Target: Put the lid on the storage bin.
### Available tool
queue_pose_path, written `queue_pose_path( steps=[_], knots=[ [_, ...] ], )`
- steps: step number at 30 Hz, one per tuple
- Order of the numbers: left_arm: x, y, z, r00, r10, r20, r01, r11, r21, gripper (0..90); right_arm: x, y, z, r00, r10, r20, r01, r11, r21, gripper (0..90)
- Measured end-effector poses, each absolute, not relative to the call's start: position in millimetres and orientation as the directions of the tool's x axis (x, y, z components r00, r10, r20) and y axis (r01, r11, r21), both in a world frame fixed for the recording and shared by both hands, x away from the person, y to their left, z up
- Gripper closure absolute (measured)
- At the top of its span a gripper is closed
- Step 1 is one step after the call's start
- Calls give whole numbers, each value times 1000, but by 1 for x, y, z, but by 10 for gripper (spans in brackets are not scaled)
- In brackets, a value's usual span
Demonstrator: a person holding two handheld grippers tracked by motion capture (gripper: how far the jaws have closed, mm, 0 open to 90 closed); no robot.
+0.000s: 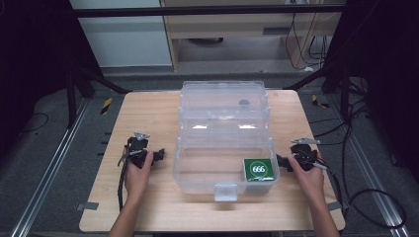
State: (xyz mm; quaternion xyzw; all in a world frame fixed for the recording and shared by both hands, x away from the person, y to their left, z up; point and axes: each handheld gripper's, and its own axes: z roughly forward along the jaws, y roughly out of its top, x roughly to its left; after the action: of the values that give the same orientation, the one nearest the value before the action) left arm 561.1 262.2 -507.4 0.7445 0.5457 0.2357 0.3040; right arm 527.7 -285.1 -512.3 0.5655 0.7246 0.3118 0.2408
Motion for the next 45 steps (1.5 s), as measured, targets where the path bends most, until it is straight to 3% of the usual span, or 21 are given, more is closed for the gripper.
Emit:
queue_pose_path(
  steps=[6,9,11,13,15,20,25,30,33,37,40,41,45],
  knots=[
    [561,261,-507,292,956,18,670,-218,709,0,528,-285,-512,-237,972,7,672,158,724,5],
    [560,263,-508,334,942,17,659,-246,711,0,528,-285,-512,-250,968,4,667,169,726,7],
    [557,264,-505,381,924,13,663,-283,693,0,523,-286,-511,-287,958,2,660,196,725,62],
    [552,264,-502,434,901,19,653,-330,682,31,517,-286,-506,-333,942,-37,646,256,719,106],
    [544,263,-495,483,875,38,632,-379,676,52,507,-286,-497,-354,926,-130,618,336,711,78],
    [517,253,-461,596,797,99,536,-487,690,56,484,-286,-454,-414,856,-310,557,507,658,80],
    [491,241,-419,690,712,131,434,-552,712,35,473,-278,-405,-478,792,-379,516,602,609,77],
    [479,233,-396,718,681,145,396,-571,719,34,474,-269,-372,-517,755,-403,485,647,588,97],
    [471,226,-379,731,656,188,350,-596,723,41,483,-260,-336,-556,718,-419,443,682,582,153],
    [464,215,-365,766,617,178,329,-616,716,42,498,-251,-300,-599,666,-446,393,729,560,209],
    [462,209,-361,788,587,184,311,-639,704,43,506,-245,-288,-626,642,-442,376,746,550,240],
    [460,203,-357,814,550,188,294,-669,683,43,513,-237,-277,-655,610,-446,352,769,533,301],
    [456,186,-354,858,480,182,254,-705,662,40,524,-219,-264,-696,542,-471,302,816,492,388]
  ],
)
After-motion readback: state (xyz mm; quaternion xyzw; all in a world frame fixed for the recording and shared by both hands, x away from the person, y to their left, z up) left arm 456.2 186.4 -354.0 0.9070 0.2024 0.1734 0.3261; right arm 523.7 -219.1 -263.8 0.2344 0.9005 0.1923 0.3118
